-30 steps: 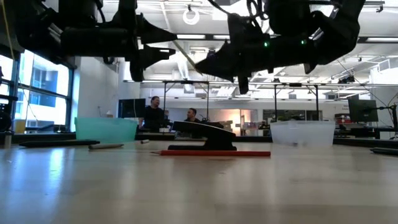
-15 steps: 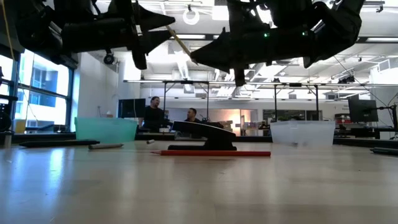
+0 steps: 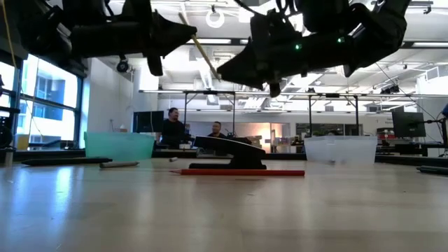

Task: Sort crayons/erasers/pens/pencils in bins
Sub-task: Put the yellow pencil into the green bin

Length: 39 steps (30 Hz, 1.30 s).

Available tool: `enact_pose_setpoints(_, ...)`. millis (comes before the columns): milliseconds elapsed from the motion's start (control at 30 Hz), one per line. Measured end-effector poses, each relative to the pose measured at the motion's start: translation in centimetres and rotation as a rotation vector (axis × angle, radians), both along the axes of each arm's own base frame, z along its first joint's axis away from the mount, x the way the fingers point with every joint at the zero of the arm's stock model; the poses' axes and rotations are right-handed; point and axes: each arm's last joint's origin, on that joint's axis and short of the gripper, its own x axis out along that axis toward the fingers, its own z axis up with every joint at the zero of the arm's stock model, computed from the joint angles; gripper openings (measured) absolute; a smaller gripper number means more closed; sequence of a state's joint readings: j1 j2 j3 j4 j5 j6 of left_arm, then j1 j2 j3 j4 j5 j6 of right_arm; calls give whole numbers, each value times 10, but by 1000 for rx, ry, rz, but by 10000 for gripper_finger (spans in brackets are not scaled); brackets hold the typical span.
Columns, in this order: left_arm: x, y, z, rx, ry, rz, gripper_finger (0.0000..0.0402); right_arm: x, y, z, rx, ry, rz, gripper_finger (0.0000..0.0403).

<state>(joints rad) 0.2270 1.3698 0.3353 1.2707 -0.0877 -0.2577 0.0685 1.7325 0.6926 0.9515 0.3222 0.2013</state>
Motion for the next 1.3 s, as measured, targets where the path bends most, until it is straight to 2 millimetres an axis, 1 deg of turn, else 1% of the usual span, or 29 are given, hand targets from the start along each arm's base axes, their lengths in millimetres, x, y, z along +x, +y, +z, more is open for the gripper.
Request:
enact_pose_setpoints(100,-4,9,6,-13,53,39,5,-1,-2,-3,-22,39,-58,142)
enact_pose_setpoints(200,-9,19,18,-25,130,89,5,-2,-4,-8,-64,99,-100,175)
enact_pose_setpoints(267,-12,26,28,-21,223,136,5,-3,-5,-11,-84,135,-123,185)
enact_pose_setpoints(333,-17,34,40,-24,346,194,5,-4,-5,-13,-99,168,-148,183)
enact_pose_setpoints(433,-26,47,63,-45,573,316,5,-5,-6,-15,-119,197,-187,155)
enact_pose_setpoints(533,-41,61,85,-86,804,481,4,-5,-7,-16,-137,210,-196,106)
enact_pose_setpoints(633,-52,76,101,-148,944,595,4,-5,-7,-16,-147,212,-195,46)
enact_pose_setpoints(700,-57,88,104,-202,1003,632,4,-5,-7,-16,-147,211,-195,13)
enact_pose_setpoints(767,-61,102,102,-255,1050,657,4,-5,-7,-16,-150,212,-194,9)
enact_pose_setpoints(833,-62,117,93,-310,1096,672,4,-5,-7,-16,-149,212,-193,19)
enact_pose_setpoints(933,-62,139,71,-382,1185,670,4,-5,-6,-16,-148,212,-182,19)
enact_pose_setpoints(1067,-66,166,42,-480,1280,689,5,-5,-6,-17,-153,221,-181,3)
enact_pose_setpoints(1167,-70,180,25,-539,1326,698,6,-5,-6,-17,-153,220,-180,4)
enact_pose_setpoints(1300,-72,191,10,-595,1348,662,7,-5,-6,-17,-153,220,-180,1)
